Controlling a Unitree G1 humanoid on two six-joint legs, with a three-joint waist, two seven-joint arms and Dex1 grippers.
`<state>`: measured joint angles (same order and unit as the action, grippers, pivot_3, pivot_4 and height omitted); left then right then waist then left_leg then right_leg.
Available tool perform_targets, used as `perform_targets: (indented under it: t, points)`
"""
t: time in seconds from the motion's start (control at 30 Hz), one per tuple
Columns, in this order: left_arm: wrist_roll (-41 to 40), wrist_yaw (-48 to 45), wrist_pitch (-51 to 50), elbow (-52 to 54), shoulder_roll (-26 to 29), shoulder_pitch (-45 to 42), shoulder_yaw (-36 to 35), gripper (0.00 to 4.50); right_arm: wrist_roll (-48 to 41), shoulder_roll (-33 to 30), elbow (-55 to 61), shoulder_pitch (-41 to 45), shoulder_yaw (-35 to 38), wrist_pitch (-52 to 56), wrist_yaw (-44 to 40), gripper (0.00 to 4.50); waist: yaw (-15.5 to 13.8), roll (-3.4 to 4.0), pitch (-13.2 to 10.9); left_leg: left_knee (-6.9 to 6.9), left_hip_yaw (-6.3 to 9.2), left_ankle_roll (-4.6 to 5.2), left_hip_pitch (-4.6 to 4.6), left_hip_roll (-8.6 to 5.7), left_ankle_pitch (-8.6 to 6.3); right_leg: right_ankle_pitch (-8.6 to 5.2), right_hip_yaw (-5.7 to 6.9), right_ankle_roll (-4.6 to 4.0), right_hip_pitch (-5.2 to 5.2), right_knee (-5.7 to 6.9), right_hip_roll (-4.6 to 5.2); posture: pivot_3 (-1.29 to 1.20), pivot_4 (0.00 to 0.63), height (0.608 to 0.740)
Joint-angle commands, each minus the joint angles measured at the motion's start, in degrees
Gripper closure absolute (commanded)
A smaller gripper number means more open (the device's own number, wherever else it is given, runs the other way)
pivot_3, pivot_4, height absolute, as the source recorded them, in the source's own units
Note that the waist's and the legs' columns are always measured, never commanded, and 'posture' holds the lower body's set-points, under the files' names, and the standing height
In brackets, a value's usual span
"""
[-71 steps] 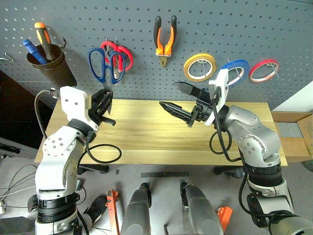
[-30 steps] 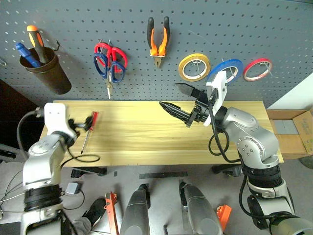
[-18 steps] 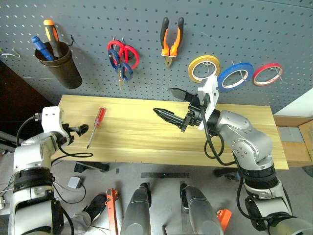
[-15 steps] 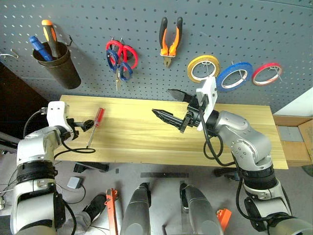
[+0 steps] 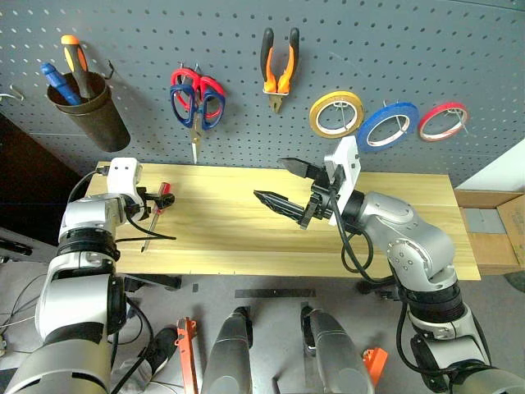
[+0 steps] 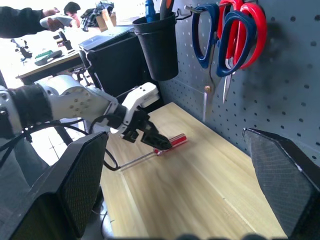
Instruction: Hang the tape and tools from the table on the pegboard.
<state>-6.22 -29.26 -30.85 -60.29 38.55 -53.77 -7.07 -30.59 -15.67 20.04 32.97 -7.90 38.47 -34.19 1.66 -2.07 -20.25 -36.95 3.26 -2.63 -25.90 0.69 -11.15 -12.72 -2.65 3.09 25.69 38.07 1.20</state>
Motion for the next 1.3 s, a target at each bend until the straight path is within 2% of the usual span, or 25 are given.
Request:
perform_targets:
  t: [0.03,0.47,0.8,0.93,1.13,1.17,1.23,1.3]
  points:
    - [1.54,0.71,1.82,-5.25,-0.36,-2.46,0.18,0.04,-1.59,-0.03,3.45,-0.18,1.20,0.68,0.59,0.00,0.04,0.01,-0.02,0.00,0.00,0.00,0.00,0.00,0.00,0.00,0.00,0.00,0.00,0.00,0.00,0.01,0.396,0.740]
    - [1.22,2.44,5.17,-10.88,-1.44,-4.37,-2.46,0.04,-4.09,-0.88,6.76,-1.36,2.60,4.83,2.74,0.00,0.15,0.05,-1.74,0.00,0.00,0.00,-0.07,0.01,0.00,-0.01,-0.02,0.00,0.10,0.04,-0.01,0.00,0.460,0.740]
    - [1.31,2.23,4.57,-12.30,-2.50,-5.19,-3.35,0.04,-6.15,-1.54,9.42,-2.12,3.46,7.77,4.79,0.00,0.17,0.15,-2.73,0.04,-0.01,0.00,-0.08,0.00,0.00,-0.03,-0.04,0.02,0.12,0.03,0.00,-0.01,0.481,0.740]
    - [0.77,1.38,3.92,-11.62,-2.15,-5.02,-3.82,1.20,-5.94,-1.52,9.16,-2.15,3.28,7.60,4.98,0.00,0.17,0.18,-2.76,0.03,-0.02,0.00,-0.08,0.00,0.00,-0.17,-0.04,0.24,0.12,0.03,0.00,-0.01,0.476,0.740]
    - [1.70,-0.94,1.64,-8.56,-1.15,-2.79,-2.93,3.41,-5.25,-1.67,7.63,-0.59,3.23,6.92,4.61,0.00,0.20,0.18,-2.77,0.05,-0.02,0.00,-0.08,0.01,0.00,-0.18,-0.04,0.25,0.13,0.01,0.00,-0.01,0.466,0.740]
    - [1.53,-2.04,0.41,-6.96,-0.65,-1.87,-2.82,3.67,-5.31,-1.64,7.45,-0.31,3.45,6.89,4.62,0.00,0.21,0.18,-2.77,0.06,-0.03,0.00,-0.08,0.01,0.00,-0.18,-0.05,0.25,0.13,0.01,0.00,-0.01,0.461,0.740]
    - [0.99,-4.24,-1.42,-2.82,0.16,0.43,-2.59,3.68,-5.08,-1.64,7.03,-0.18,3.38,6.49,4.43,0.00,0.28,0.18,-2.77,0.07,-0.04,0.00,-0.08,0.02,0.00,-0.18,-0.06,0.25,0.14,0.00,0.00,-0.01,0.454,0.740]
    - [-1.54,-7.87,-5.48,9.00,1.06,6.28,-3.21,3.68,-4.84,-1.79,6.55,-0.12,3.16,5.77,3.74,0.00,0.47,0.18,-2.77,0.13,-0.04,-0.01,-0.07,0.04,0.00,-0.18,-0.05,0.22,0.15,0.00,-0.01,0.00,0.443,0.740]
